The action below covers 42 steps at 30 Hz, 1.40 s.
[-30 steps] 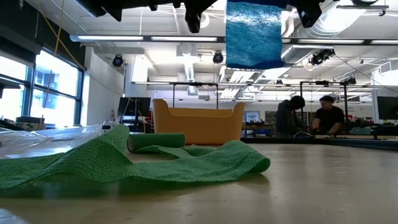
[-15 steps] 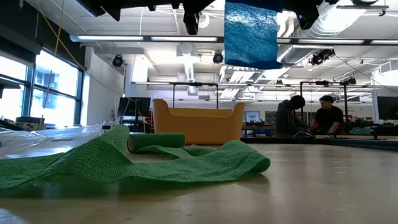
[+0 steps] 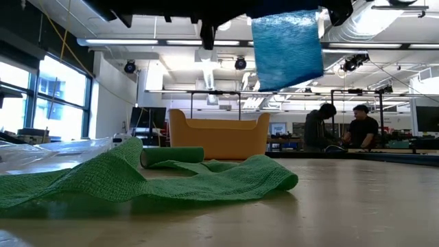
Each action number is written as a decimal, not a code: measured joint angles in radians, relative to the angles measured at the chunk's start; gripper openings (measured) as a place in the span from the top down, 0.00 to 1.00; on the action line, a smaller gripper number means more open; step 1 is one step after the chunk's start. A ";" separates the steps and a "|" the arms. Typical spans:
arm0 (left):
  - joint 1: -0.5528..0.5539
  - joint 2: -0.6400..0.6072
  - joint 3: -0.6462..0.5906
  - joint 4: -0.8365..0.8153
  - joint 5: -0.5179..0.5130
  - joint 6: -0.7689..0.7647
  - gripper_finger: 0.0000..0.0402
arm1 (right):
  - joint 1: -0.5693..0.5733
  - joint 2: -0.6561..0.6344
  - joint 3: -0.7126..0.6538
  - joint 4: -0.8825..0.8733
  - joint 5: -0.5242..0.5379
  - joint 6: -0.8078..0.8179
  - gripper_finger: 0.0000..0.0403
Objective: Roll bandage
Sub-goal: Roll the blue bandage
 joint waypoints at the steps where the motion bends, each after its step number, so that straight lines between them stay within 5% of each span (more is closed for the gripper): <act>1: -0.001 0.000 0.001 0.002 0.004 -0.001 0.97 | 0.006 -0.006 0.001 -0.014 0.003 -0.001 0.52; 13: -0.001 0.002 0.002 -0.054 0.000 -0.093 0.99 | 0.038 -0.052 0.002 -0.270 0.056 0.192 0.52; 21: -0.056 0.036 0.002 -0.068 0.039 -0.223 0.99 | 0.088 -0.035 0.000 -0.397 -0.104 0.444 0.52; 29: -0.058 0.227 0.002 0.168 0.103 -0.436 0.99 | 0.246 0.003 0.000 -0.374 -0.289 0.575 0.52; 35: 0.039 0.433 0.034 0.282 0.101 -0.472 0.99 | 0.303 0.012 0.000 -0.366 -0.239 0.612 0.52; 42: 0.115 0.588 0.109 0.291 0.152 -0.470 0.99 | 0.219 0.144 -0.002 -0.381 -0.178 0.452 0.52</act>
